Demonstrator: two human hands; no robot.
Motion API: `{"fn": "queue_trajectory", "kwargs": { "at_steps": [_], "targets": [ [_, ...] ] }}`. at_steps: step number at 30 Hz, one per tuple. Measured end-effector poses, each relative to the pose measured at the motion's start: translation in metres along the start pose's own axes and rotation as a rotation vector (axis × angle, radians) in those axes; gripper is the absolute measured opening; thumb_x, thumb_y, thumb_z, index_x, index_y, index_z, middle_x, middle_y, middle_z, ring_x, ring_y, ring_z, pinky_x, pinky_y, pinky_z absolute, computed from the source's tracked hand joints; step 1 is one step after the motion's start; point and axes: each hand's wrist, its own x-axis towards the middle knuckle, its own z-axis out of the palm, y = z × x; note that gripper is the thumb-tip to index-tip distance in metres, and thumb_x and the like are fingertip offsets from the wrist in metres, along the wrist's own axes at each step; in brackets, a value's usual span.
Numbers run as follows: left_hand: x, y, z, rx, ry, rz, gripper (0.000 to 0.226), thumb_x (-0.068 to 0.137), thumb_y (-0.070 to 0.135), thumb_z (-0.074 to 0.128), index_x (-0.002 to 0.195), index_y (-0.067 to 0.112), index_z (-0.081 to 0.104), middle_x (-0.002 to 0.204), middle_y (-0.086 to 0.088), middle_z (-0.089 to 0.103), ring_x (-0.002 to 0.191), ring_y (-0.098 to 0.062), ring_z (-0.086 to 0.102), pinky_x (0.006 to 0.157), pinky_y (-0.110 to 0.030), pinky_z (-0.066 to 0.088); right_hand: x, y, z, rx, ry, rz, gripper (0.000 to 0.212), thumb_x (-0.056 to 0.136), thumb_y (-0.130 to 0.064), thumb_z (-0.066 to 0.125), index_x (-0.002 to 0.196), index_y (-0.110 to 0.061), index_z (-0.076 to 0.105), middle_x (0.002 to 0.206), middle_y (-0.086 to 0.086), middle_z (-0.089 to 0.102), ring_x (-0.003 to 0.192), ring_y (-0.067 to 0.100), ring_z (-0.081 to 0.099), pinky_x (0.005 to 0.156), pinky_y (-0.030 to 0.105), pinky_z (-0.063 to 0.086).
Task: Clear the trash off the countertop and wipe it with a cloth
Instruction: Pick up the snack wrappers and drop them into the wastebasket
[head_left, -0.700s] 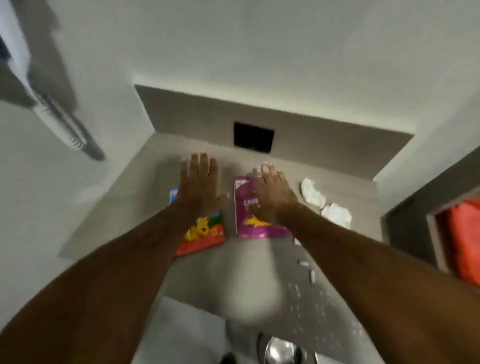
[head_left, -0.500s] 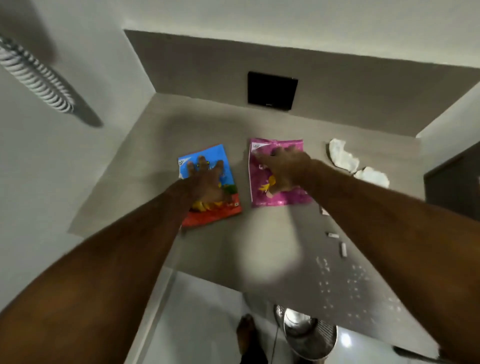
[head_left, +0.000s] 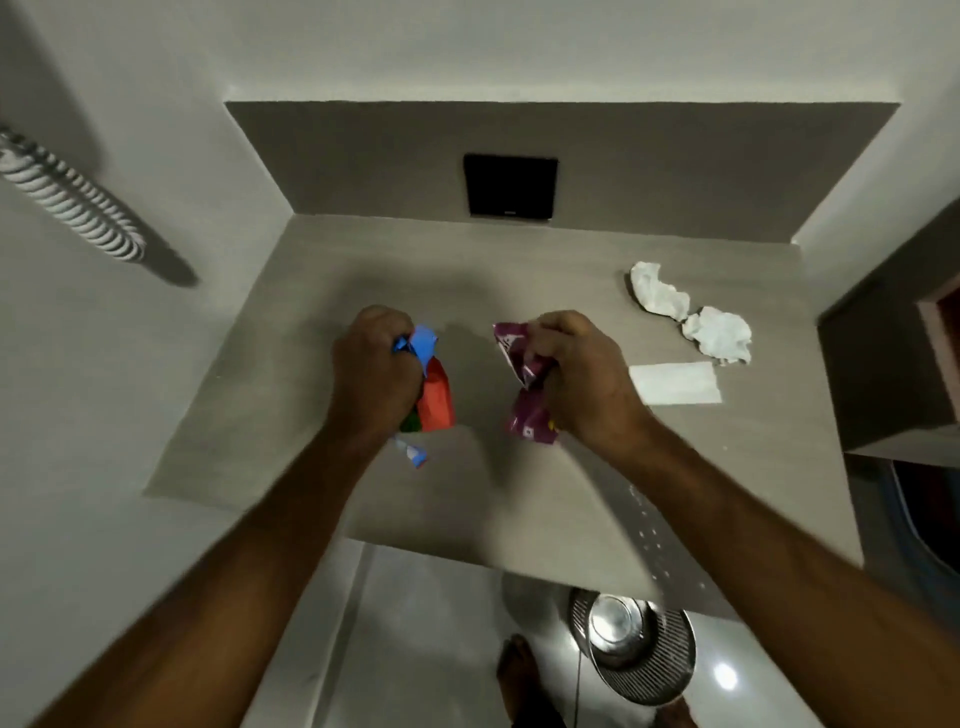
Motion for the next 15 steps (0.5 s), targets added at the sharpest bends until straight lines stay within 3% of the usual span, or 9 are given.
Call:
{"fn": "queue_trajectory", "kwargs": {
  "at_steps": [2, 5, 7, 9, 10, 11, 12, 13, 15],
  "targets": [
    [-0.065, 0.030, -0.012, -0.246, 0.064, -0.098, 0.021, 0.076, 0.000, 0.060, 0.082, 0.018, 0.070, 0.086, -0.013, 0.069, 0.084, -0.029, 0.067, 0.078, -0.041, 0.055, -0.065, -0.008, -0.027, 0.148, 0.140, 0.057, 0.026, 0.065, 0.003, 0.047, 0.073, -0.007, 0.070, 0.102, 0.010, 0.067, 0.097, 0.024, 0.065, 0.080, 0.026, 0.051],
    [-0.189, 0.079, -0.018, -0.516, -0.083, -0.118, 0.040, 0.069, 0.018, 0.053, 0.089, 0.051, 0.065, 0.092, 0.012, 0.067, 0.083, 0.004, 0.065, 0.077, -0.013, 0.055, -0.192, 0.003, -0.054, 0.305, 0.194, 0.160, 0.021, 0.077, -0.007, 0.051, 0.083, -0.016, 0.069, 0.107, 0.001, 0.063, 0.101, 0.012, 0.063, 0.082, 0.016, 0.050],
    [-0.254, 0.095, 0.003, -0.639, -0.257, -0.303, 0.040, 0.055, 0.018, 0.062, 0.086, 0.040, 0.073, 0.090, 0.014, 0.072, 0.074, 0.010, 0.067, 0.064, -0.002, 0.052, -0.266, 0.022, -0.049, 0.402, 0.233, 0.282, 0.021, 0.078, -0.001, 0.053, 0.088, -0.015, 0.066, 0.110, 0.007, 0.061, 0.106, 0.013, 0.063, 0.080, 0.014, 0.052],
    [-0.310, 0.082, 0.059, -0.675, -0.465, -0.591, 0.018, 0.041, -0.001, 0.065, 0.048, 0.014, 0.069, 0.058, -0.007, 0.068, 0.040, 0.006, 0.061, 0.042, -0.003, 0.045, -0.339, 0.066, -0.030, 0.452, 0.277, 0.491, 0.035, 0.076, 0.019, 0.055, 0.089, -0.012, 0.066, 0.096, 0.014, 0.064, 0.087, 0.004, 0.071, 0.064, 0.012, 0.054],
    [-0.331, 0.074, 0.084, -0.605, -0.629, -0.647, 0.014, 0.040, -0.011, 0.068, 0.043, 0.001, 0.061, 0.058, -0.020, 0.062, 0.034, 0.003, 0.056, 0.039, -0.006, 0.044, -0.367, 0.092, -0.021, 0.378, 0.221, 0.561, 0.043, 0.076, 0.026, 0.056, 0.091, -0.013, 0.066, 0.090, 0.014, 0.066, 0.082, -0.001, 0.070, 0.063, 0.010, 0.053],
    [-0.357, 0.065, 0.113, -0.517, -0.783, -0.632, 0.012, 0.052, -0.013, 0.071, 0.056, -0.006, 0.062, 0.071, -0.022, 0.060, 0.038, 0.002, 0.058, 0.045, -0.008, 0.047, -0.389, 0.118, -0.012, 0.321, 0.104, 0.567, 0.047, 0.073, 0.030, 0.059, 0.092, -0.012, 0.067, 0.092, 0.011, 0.067, 0.090, -0.006, 0.066, 0.071, 0.006, 0.051],
    [-0.372, 0.053, 0.139, -0.404, -0.852, -0.618, 0.018, 0.071, 0.000, 0.068, 0.083, -0.013, 0.063, 0.084, -0.022, 0.058, 0.048, 0.002, 0.061, 0.052, -0.011, 0.050, -0.400, 0.143, 0.001, 0.258, 0.068, 0.606, 0.047, 0.069, 0.030, 0.062, 0.095, -0.008, 0.069, 0.103, 0.013, 0.064, 0.103, -0.007, 0.060, 0.084, 0.003, 0.047],
    [-0.392, 0.036, 0.169, -0.276, -0.843, -0.526, 0.040, 0.080, 0.012, 0.065, 0.112, -0.010, 0.057, 0.094, -0.019, 0.056, 0.061, 0.005, 0.063, 0.060, -0.009, 0.052, -0.415, 0.174, 0.016, 0.181, 0.075, 0.566, 0.045, 0.067, 0.030, 0.064, 0.097, -0.002, 0.069, 0.112, 0.016, 0.059, 0.112, -0.003, 0.055, 0.092, 0.002, 0.041],
    [-0.420, 0.008, 0.222, -0.181, -0.819, -0.401, 0.052, 0.084, 0.020, 0.061, 0.129, 0.000, 0.047, 0.115, -0.017, 0.053, 0.092, 0.001, 0.060, 0.085, -0.016, 0.056, -0.433, 0.229, 0.045, 0.140, 0.009, 0.563, 0.036, 0.074, 0.022, 0.068, 0.101, -0.003, 0.070, 0.115, 0.018, 0.061, 0.103, 0.010, 0.060, 0.092, 0.003, 0.043]
  ]
}}
